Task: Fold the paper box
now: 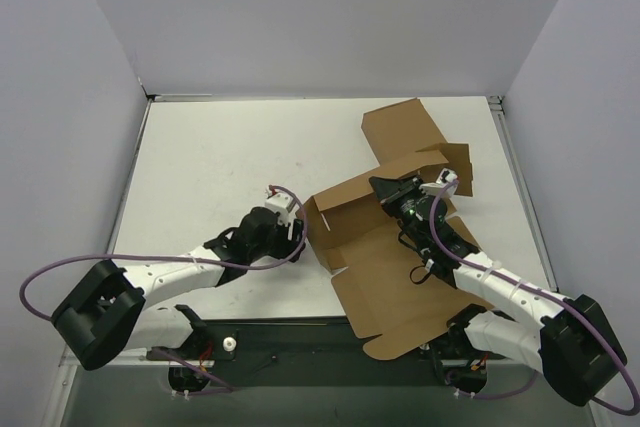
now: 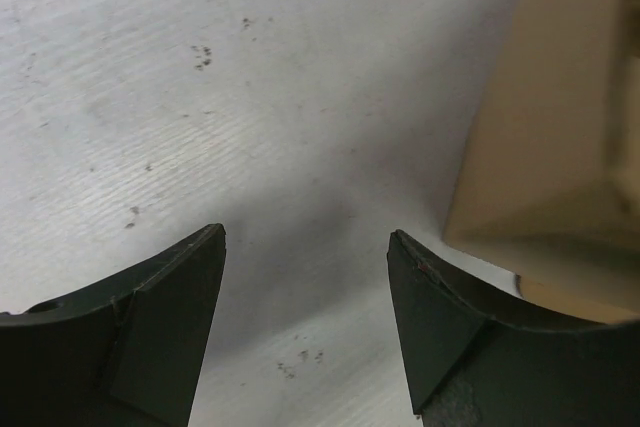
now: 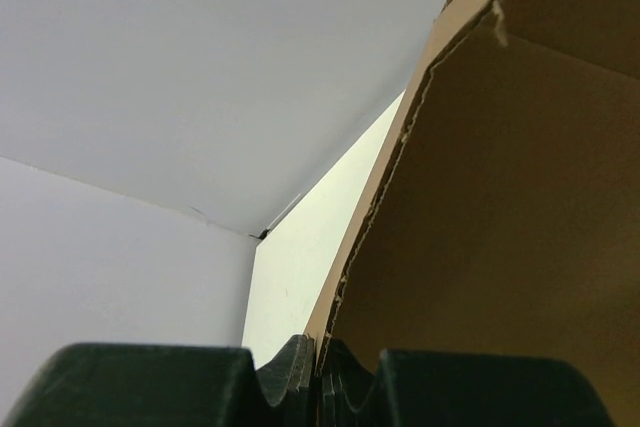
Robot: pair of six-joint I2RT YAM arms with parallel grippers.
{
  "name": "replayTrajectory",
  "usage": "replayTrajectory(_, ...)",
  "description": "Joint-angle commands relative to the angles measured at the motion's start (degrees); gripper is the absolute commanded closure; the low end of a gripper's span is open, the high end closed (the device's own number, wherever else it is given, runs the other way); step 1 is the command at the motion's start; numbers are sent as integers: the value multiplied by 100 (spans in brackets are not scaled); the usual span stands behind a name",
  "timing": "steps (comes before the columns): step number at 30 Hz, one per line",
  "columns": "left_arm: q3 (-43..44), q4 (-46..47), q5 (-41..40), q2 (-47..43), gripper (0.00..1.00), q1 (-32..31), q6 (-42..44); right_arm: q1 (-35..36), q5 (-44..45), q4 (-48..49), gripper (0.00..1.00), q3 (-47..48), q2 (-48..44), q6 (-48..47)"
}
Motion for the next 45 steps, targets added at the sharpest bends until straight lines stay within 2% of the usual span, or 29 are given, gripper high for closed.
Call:
replayTrajectory(1,382,233,312,-25,25,-154,-183,36,22,-197,100,-112,-106,-252)
replayTrajectory(7,49,1015,839,-297,25,-162,-482,28,66,-197,100,-156,-150,-234)
replayTrajectory(13,-303,2289,1428,-157,25,-259,-369,36,83,-197,100,-173,-150,-208)
replayTrajectory(22,-321,2887,1192,238,25,-548,-192,28,101,-135,100,-235,-132,-251)
replayTrajectory(26,-303,3064,841,449,26,-830,-166,28,39,119,100,-410,-202,-383)
replayTrajectory(34,-400,3256,-653,608,25,-1594,255,19,127,85,100,-955,-957,-515)
replayTrajectory(45,-452,4521,-1752,1284,25,-2412,651,19,382,-767,100,-1465,-1907,-515)
